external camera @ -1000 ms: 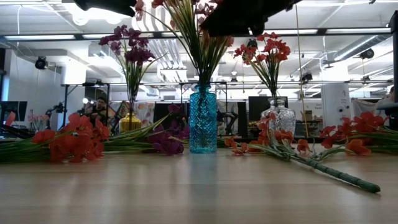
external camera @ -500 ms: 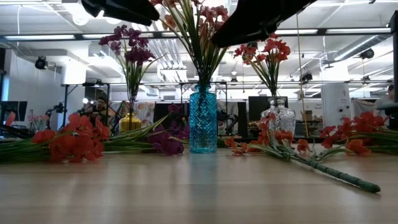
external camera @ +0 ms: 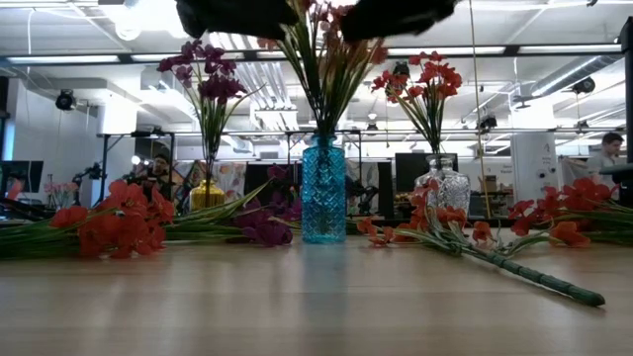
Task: Sort flowers into vase by color
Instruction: Put the left orange flowers into the blue vase
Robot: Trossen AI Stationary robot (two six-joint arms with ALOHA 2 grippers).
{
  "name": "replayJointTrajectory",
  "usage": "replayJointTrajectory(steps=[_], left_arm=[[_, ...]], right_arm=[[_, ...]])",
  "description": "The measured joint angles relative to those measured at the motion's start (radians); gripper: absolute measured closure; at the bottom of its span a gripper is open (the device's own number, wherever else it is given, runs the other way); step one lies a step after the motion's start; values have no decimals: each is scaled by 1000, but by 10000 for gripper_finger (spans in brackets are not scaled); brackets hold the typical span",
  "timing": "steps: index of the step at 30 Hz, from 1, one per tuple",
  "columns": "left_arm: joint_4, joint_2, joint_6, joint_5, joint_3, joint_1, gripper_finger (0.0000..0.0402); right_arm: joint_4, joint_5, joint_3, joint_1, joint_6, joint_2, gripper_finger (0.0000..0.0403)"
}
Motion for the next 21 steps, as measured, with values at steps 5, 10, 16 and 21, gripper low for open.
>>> replayJointTrajectory(steps=[5, 10, 16, 21], left_arm=[[24, 0, 17, 2, -10, 33, 233], [82, 0, 30, 1, -25, 84, 233], [116, 0, 64, 2, -30, 114, 233], [116, 0, 65, 3, -34, 114, 233]], right_arm=[[-59, 0, 56, 27, -13, 0, 155], [-128, 2, 106, 27, -16, -1, 158], [-141, 16, 125, 25, -15, -1, 150], [-139, 37, 136, 25, -16, -1, 136]])
